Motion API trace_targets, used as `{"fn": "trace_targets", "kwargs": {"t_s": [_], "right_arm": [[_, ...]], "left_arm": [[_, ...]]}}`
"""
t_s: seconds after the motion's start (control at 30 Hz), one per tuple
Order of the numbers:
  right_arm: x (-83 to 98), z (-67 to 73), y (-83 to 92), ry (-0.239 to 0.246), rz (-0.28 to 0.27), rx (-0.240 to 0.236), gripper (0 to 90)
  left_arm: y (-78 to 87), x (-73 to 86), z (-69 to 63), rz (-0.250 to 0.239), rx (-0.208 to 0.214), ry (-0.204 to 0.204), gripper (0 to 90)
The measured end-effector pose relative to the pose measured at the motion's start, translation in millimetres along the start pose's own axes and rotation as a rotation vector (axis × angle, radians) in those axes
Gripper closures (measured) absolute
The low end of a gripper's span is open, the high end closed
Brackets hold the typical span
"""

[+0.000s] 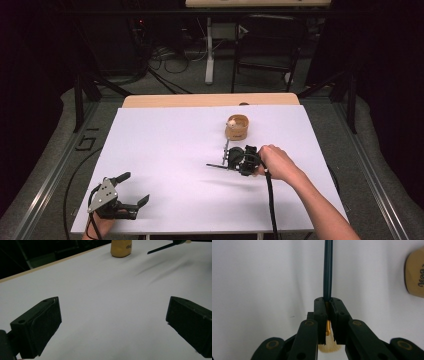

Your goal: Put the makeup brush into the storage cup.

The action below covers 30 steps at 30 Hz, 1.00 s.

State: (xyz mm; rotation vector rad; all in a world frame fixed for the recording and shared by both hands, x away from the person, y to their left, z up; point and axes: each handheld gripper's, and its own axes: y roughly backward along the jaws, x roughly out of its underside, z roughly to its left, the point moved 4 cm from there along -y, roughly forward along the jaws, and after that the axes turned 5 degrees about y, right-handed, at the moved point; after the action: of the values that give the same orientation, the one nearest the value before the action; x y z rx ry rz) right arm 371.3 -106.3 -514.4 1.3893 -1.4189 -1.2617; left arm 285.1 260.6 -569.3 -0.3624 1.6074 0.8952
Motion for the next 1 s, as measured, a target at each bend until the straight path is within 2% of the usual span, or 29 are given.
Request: {"fn": "trace_targets", "kwargs": {"t_s": [0.1,0.13,0.23,0.6,0.67,0.77,0.8,0.83,0.87,0.93,1.0], "right_arm": [[-3.1,3.0,-0.6,0.013,0.004,-0.002,84.0],[-6.3,5.1,-1.5,0.039,0.010,0.001,84.0],[-9.9,7.7,-1.1,0.066,0.022,-0.002,84.0],[-16.8,12.1,-1.4,0.094,0.016,0.008,84.0],[-18.0,13.1,-1.1,0.109,0.022,0.010,84.0],[-18.9,14.2,-0.8,0.118,0.024,0.009,84.0],[-19.2,14.2,-1.0,0.119,0.021,0.009,84.0],[-19.6,14.2,-1.2,0.123,0.021,0.007,84.0],[-20.0,14.2,-1.3,0.128,0.019,0.016,84.0],[-20.7,15.2,-0.9,0.132,0.016,0.020,84.0],[-22.3,17.3,0.2,0.145,0.015,0.019,84.0]], "left_arm": [[-1.0,0.4,-0.6,0.013,0.006,0.002,0.0],[-1.2,0.4,-0.7,0.015,0.006,0.002,0.0],[-1.0,0.3,-1.3,0.020,0.007,-0.002,0.0],[-3.0,-1.7,-5.2,0.056,0.036,0.008,0.1],[-4.0,-4.5,-6.8,0.069,0.032,-0.008,0.1],[-5.9,-11.8,-10.6,0.077,0.047,-0.016,0.1],[-8.1,-16.6,-14.2,0.090,0.067,-0.030,0.1],[-8.1,-16.6,-14.2,0.090,0.067,-0.030,0.1],[-10.1,-18.6,-15.9,0.100,0.076,-0.048,0.1],[-13.6,-22.5,-18.4,0.134,0.083,-0.078,0.2],[-17.7,-27.4,-20.4,0.180,0.106,-0.080,0.1]]}}
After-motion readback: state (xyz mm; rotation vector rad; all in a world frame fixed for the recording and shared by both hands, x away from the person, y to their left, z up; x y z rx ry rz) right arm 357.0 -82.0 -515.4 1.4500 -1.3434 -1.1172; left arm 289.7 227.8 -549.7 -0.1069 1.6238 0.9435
